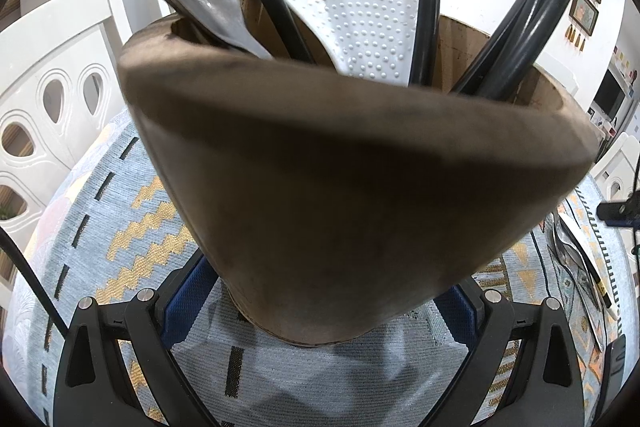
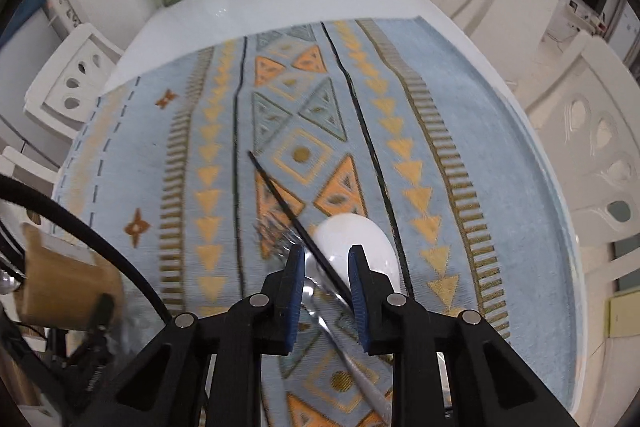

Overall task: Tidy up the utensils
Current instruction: 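Move the right gripper back to the pile and grasp a black chopstick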

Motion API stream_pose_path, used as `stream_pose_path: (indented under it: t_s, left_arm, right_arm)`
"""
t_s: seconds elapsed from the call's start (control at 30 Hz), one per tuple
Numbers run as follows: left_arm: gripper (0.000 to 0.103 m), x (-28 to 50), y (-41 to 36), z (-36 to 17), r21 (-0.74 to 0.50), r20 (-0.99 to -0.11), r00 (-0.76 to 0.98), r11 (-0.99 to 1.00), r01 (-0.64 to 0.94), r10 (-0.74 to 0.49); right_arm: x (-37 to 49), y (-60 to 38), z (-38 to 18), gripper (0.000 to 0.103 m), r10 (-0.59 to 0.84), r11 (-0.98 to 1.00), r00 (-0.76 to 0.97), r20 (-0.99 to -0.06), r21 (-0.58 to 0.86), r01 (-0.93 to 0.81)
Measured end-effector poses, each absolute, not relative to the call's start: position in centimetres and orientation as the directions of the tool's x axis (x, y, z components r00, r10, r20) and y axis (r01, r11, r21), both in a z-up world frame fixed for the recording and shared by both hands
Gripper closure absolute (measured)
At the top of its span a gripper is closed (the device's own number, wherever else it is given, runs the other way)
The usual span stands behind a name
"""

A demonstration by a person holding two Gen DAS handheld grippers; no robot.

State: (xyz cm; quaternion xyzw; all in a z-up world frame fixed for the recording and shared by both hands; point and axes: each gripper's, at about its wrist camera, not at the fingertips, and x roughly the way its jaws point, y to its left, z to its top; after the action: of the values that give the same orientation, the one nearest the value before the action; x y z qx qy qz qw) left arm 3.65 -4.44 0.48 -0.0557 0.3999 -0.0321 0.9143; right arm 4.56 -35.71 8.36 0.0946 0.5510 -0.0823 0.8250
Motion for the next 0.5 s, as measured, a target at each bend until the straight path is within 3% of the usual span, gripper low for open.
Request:
stream_pose_path:
  t_s: [0.5]
  left_arm:
    - [0.004,3.6,-4.5,0.4,-0.128,-0.730,0.675,0.992,0.012,-0.102]
  right_arm:
    - [7.4,-34.7,4.3,0.083,-0.011,0.989,0.341,-0.940,0.039,0.142]
